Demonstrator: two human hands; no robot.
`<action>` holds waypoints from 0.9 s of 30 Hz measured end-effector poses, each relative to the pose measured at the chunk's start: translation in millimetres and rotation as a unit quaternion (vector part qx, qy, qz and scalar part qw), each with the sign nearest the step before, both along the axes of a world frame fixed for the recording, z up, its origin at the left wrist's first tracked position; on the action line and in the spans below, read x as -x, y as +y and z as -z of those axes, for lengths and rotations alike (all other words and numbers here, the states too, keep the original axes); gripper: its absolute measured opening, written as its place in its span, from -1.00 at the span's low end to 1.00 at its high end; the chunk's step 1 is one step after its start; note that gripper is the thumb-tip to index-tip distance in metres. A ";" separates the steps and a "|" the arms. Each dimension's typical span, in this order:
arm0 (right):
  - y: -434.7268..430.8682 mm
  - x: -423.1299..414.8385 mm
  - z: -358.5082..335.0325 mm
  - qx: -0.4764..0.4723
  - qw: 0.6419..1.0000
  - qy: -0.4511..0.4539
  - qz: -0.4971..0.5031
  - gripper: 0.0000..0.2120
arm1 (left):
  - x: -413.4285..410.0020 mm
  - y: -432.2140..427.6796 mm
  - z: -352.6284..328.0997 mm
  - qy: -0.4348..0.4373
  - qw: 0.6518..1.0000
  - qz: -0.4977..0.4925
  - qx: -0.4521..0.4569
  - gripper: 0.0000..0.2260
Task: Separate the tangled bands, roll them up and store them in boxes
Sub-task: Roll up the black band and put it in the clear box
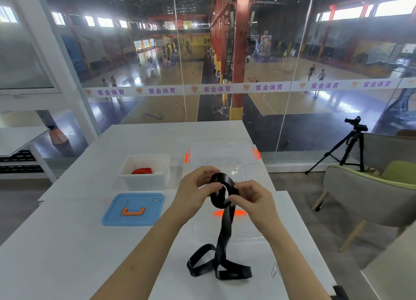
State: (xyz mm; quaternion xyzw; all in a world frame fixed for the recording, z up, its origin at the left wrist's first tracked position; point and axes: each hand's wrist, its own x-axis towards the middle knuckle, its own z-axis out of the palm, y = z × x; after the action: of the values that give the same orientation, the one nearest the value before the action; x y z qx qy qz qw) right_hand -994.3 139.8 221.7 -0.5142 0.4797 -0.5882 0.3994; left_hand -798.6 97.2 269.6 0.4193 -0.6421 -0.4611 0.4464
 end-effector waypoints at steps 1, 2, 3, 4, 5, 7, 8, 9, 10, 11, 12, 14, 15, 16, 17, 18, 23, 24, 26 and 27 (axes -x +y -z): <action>-0.4 -1.7 1.4 0.000 1.000 -0.009 -0.001 -0.72 | 1.7 1.5 0.0 0.028 1.000 -0.004 -0.012 -0.72; -0.9 -3.4 2.2 0.001 1.000 -0.017 -0.001 -0.71 | 3.6 3.2 0.1 0.054 0.998 -0.006 -0.021 -0.73; -1.2 -4.9 3.2 0.003 1.000 -0.024 0.000 -0.70 | 5.1 4.8 0.3 0.076 0.997 -0.009 -0.028 -0.72; -1.1 -6.2 3.4 0.006 1.000 -0.031 0.000 -0.69 | 6.4 5.5 1.0 0.094 0.995 -0.011 -0.033 -0.71; -0.7 -7.5 2.6 0.008 0.999 -0.035 0.000 -0.69 | 7.4 5.9 1.9 0.109 0.993 -0.014 -0.038 -0.70; -0.5 -9.0 1.3 0.010 0.999 -0.037 0.001 -0.69 | 7.7 4.8 4.6 0.127 0.991 -0.018 -0.048 -0.69; -0.5 -8.8 0.4 0.010 0.999 -0.036 0.009 -0.71 | 7.5 4.1 5.8 0.131 0.990 -0.015 -0.052 -0.68; -0.3 -8.0 -1.2 0.009 0.999 -0.031 0.021 -0.73 | 6.7 3.5 6.9 0.128 0.990 -0.008 -0.054 -0.68; -0.3 -6.8 -3.2 0.011 0.999 -0.024 0.032 -0.75 | 5.2 3.2 7.2 0.117 0.992 0.005 -0.055 -0.67; -0.4 -5.1 -5.1 0.014 0.999 -0.014 0.040 -0.75 | 2.5 2.5 6.8 0.096 0.994 0.020 -0.053 -0.65; -0.7 -3.3 -7.5 0.019 0.999 -0.003 0.040 -0.75 | -1.0 1.0 6.3 0.068 0.996 0.036 -0.050 -0.64; -0.4 1.0 -12.6 0.023 0.999 0.036 0.028 -0.73 | -8.6 -4.1 5.4 0.001 0.997 0.063 -0.044 -0.63; -0.8 3.2 -14.8 0.023 0.998 0.062 0.019 -0.72 | -12.3 -6.5 4.4 -0.032 0.996 0.070 -0.042 -0.64; -1.5 5.3 -16.8 0.021 0.996 0.087 0.011 -0.73 | -15.2 -8.4 2.7 -0.056 0.995 0.072 -0.038 -0.65; -1.9 6.9 -19.4 0.020 0.994 0.108 0.004 -0.73 | -17.4 -9.8 0.9 -0.071 0.994 0.069 -0.035 -0.65; -2.2 7.9 -22.2 0.019 0.992 0.127 -0.002 -0.74 | -18.4 -10.4 -1.1 -0.077 0.994 0.066 -0.032 -0.64; -0.6 5.7 -32.4 0.027 0.983 0.179 -0.025 -0.73 | -15.0 -10.1 -6.8 -0.128 0.987 0.092 -0.016 -0.70; -0.2 4.7 -32.1 0.029 0.985 0.169 -0.024 -0.73 | -14.3 -9.6 -7.8 -0.131 0.986 0.099 -0.007 -0.74; 0.1 3.2 -29.7 0.026 0.991 0.129 -0.018 -0.73 | -12.8 -8.0 -11.3 -0.114 0.989 0.098 0.004 -0.79; 0.3 2.5 -27.5 0.027 0.994 0.107 -0.014 -0.72 | -11.8 -7.7 -11.9 -0.103 0.990 0.092 0.008 -0.80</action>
State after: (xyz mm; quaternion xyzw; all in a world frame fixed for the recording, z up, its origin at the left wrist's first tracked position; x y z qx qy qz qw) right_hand -996.8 140.1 249.3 -0.5914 0.4969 -0.5365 0.3398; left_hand -786.8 89.5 281.6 0.4003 -0.7240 -0.4496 0.3369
